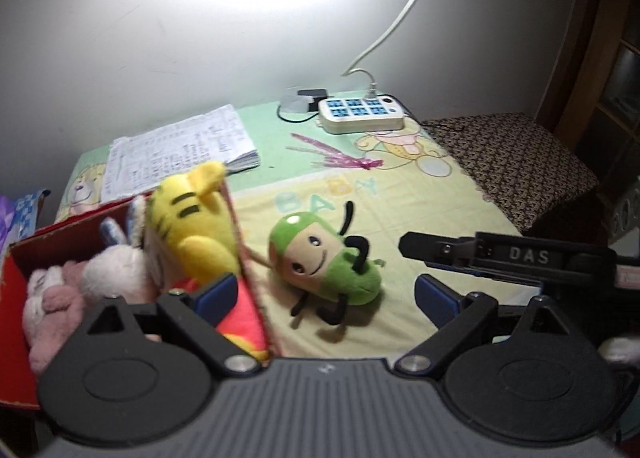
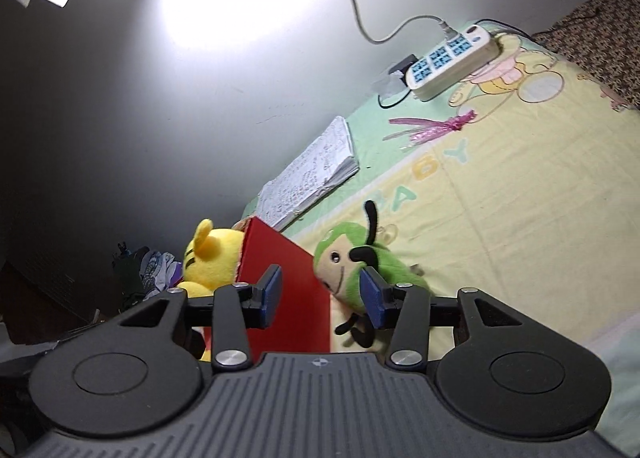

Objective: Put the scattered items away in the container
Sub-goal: 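Open both grippers and move them over to the green bean plush, then close both grippers on the green bean plush's body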

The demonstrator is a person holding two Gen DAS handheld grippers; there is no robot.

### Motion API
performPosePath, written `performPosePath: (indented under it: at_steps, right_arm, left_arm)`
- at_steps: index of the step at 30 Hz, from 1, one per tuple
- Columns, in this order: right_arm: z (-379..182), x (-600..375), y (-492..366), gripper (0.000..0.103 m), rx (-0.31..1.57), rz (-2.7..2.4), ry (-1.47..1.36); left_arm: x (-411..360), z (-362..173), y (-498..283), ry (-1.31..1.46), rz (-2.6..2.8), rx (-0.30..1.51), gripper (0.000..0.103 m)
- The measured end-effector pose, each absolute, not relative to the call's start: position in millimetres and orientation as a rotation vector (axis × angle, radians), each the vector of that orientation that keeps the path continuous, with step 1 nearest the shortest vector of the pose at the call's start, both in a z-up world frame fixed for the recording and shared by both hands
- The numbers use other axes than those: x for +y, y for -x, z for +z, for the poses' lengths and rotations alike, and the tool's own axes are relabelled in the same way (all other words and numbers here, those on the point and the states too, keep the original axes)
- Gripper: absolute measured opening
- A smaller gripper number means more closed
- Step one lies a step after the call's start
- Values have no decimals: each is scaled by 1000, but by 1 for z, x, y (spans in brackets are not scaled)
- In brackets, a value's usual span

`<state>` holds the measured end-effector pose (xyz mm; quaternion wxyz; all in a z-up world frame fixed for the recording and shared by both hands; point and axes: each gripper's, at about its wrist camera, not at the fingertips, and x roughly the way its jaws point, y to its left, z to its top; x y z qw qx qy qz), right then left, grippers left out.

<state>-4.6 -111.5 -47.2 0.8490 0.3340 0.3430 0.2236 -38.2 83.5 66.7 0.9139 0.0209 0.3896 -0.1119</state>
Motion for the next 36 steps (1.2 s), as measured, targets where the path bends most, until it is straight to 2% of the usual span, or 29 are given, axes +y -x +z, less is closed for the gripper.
performPosePath:
  at_steps: [10, 18, 27, 34, 36]
  right_arm:
    - [-81, -159, -54, 54, 861, 585, -768]
    - [-93, -137, -94, 59, 936, 776, -646]
    - [-111, -92, -132, 61, 1016, 888, -529]
    - [-132, -83, -149, 57, 1084, 889, -603]
    - [-135, -86, -149, 56, 1093, 888, -638]
  left_arm:
    - [2, 4, 11, -160, -255, 876, 98]
    - [-3, -40, -22, -192, -81, 962, 98]
    - [11, -62, -49, -159, 3, 994, 98]
    - [26, -76, -67, -78, -22, 1034, 88]
    - [27, -78, -69, -82, -29, 1038, 87]
